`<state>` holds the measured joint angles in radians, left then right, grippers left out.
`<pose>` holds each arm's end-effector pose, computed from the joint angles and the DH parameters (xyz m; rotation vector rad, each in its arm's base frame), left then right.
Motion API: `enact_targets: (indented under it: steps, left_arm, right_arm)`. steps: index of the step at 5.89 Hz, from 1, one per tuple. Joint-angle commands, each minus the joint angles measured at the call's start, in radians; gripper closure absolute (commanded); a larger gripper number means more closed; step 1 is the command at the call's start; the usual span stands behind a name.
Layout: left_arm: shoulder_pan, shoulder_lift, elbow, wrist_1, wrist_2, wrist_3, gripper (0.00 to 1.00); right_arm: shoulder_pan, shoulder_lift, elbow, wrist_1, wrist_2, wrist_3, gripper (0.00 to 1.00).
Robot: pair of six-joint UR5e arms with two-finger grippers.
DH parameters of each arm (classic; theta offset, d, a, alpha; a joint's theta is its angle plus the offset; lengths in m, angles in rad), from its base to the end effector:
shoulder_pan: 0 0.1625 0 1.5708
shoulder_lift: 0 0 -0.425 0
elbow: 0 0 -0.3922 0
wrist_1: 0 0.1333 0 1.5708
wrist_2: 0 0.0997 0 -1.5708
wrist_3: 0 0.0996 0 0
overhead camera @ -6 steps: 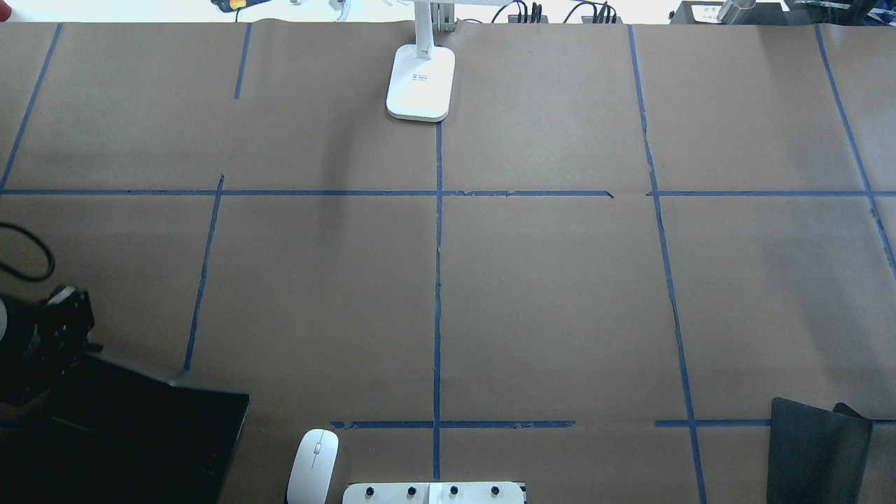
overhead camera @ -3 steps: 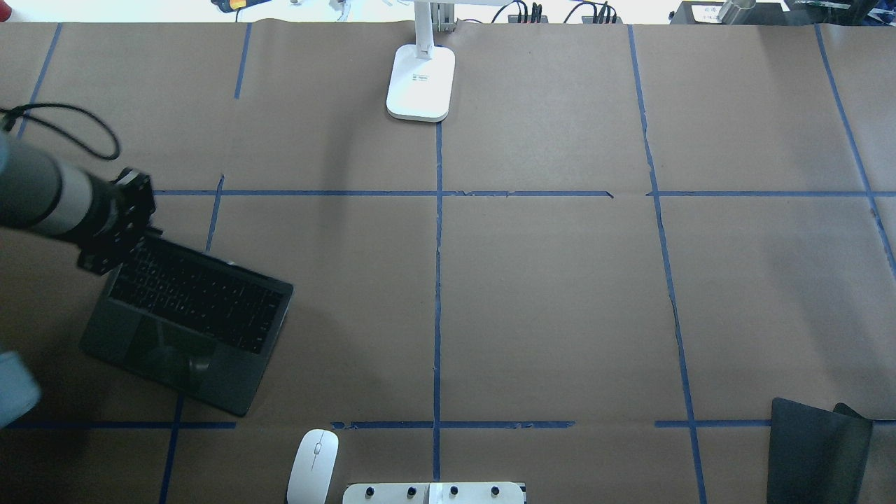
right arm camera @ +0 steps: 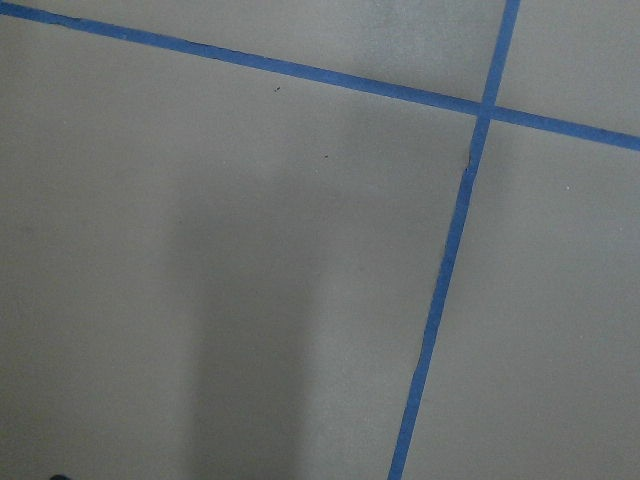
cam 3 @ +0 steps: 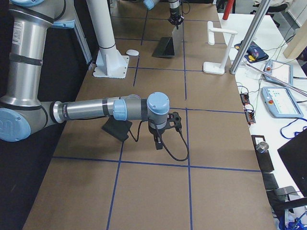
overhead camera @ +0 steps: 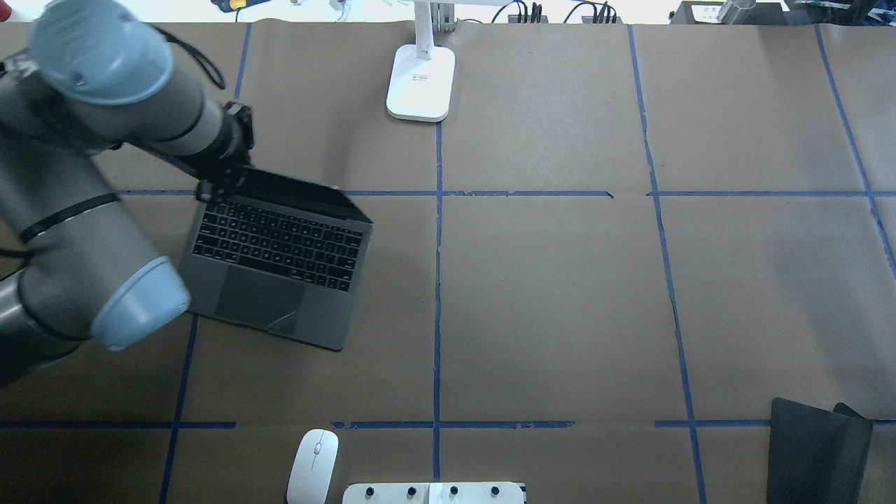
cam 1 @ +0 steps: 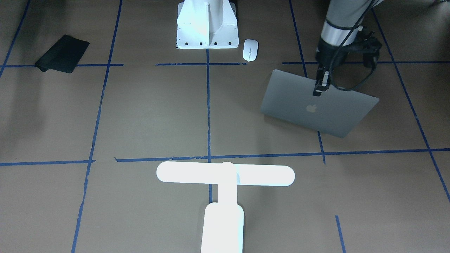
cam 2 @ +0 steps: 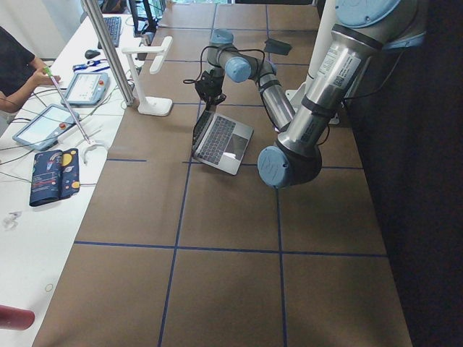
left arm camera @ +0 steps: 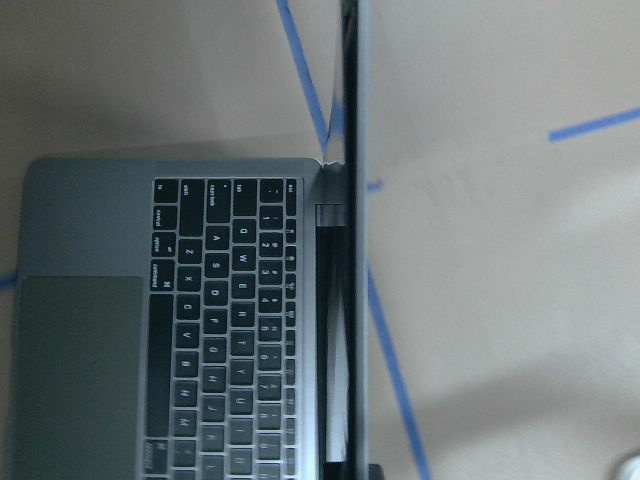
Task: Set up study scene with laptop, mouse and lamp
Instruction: 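Lift the laptop with the left gripper and carry it toward the lamp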
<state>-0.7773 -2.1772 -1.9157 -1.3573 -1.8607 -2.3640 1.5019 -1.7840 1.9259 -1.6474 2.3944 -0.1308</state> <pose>0.3598 -0.5011 0.1960 -0.3077 0.7956 -1.3771 0.0324 -0.4054 0.5834 0.0872 -0.8227 -0.2151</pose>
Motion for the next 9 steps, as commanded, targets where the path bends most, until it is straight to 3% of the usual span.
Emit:
enact_targets:
  steps: [1,3,4,9]
  left_arm:
    - [0.018,-0.218,0.18,0.004,0.0,-0.134,1.0]
    - [0.061,-0.418,0.392,0.003,0.009,-0.246,1.0]
    - [0.099,-0.488,0.499,0.0,0.087,-0.259,1.0]
    - [0.095,-0.493,0.632,-0.106,0.144,-0.248,1.0]
  right_arm:
    - [0.0,0.0,-0.004,-0.002,0.0,-0.001,0.0]
    - [0.001,0.0,-0.027,0.0,0.0,-0.001,0.0]
    - [0.001,0.0,-0.03,0.0,0.002,0.0,0.0]
    - [0.0,0.0,-0.033,0.001,0.002,-0.001,0.0]
